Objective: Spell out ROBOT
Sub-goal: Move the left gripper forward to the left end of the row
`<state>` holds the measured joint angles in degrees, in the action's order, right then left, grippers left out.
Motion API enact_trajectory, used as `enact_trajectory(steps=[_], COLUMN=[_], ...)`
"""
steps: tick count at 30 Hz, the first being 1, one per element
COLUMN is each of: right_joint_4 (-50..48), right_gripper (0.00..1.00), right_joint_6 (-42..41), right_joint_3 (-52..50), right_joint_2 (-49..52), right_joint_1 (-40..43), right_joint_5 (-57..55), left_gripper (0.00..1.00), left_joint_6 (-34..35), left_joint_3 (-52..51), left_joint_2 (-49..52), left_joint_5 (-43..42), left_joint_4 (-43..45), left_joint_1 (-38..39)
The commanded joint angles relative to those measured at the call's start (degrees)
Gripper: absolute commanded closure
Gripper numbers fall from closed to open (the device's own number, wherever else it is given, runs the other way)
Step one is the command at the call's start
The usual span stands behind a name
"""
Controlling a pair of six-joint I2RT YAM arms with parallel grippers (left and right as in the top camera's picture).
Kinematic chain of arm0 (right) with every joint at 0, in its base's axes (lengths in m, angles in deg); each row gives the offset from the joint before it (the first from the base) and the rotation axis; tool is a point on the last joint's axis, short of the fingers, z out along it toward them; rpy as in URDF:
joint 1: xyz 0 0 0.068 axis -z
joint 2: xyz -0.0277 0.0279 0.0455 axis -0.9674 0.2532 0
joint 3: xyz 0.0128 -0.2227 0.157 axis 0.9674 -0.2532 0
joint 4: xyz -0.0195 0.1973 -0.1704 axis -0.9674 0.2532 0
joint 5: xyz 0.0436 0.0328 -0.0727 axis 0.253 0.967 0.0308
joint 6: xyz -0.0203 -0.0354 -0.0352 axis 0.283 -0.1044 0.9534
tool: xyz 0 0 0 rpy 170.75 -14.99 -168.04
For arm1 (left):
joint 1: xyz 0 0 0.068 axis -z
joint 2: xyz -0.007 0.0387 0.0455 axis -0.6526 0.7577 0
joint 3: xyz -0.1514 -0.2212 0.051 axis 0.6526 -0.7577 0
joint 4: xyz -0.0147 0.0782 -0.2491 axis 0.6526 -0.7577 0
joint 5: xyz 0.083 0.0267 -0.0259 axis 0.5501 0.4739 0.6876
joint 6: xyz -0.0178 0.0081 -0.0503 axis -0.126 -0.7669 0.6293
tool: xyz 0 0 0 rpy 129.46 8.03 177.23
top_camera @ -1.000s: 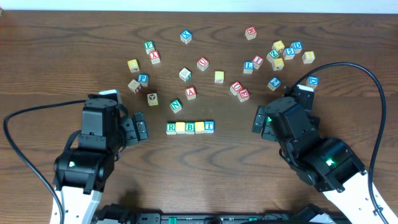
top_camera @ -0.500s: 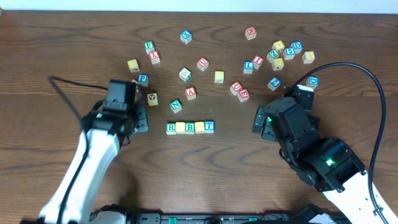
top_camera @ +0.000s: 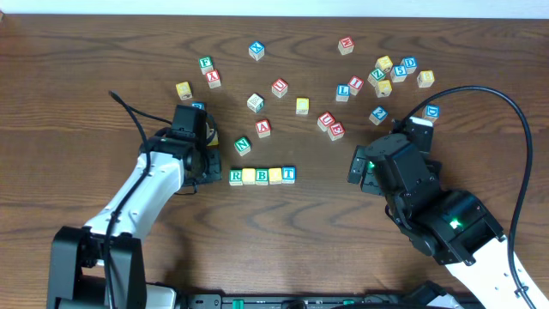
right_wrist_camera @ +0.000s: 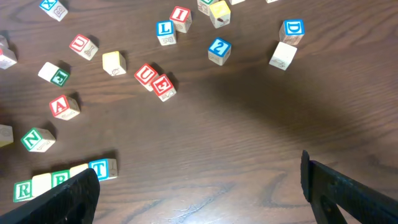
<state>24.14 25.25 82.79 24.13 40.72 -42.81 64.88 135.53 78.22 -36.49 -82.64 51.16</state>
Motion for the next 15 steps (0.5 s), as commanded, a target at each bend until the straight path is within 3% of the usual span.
enact_trajectory(steps=[1, 15], right_joint_4=[0.1, 0.1], right_gripper=[0.01, 0.01], right_joint_6=[0.7, 0.7], right_joint_3=[-0.1, -0.1], right_joint_2=[-0.2, -0.2], right_joint_1=[0.4, 0.4], right_joint_5=[-1.1, -1.1], left_gripper=[0.92, 0.92], left_joint_6=[-1.0, -1.4], left_joint_3=[-0.8, -3.1], left_joint_2=[0.5, 0.5], left_joint_5=[-1.8, -1.4], left_joint_4=[-0.4, 2.4], left_joint_1=[0.4, 5.2])
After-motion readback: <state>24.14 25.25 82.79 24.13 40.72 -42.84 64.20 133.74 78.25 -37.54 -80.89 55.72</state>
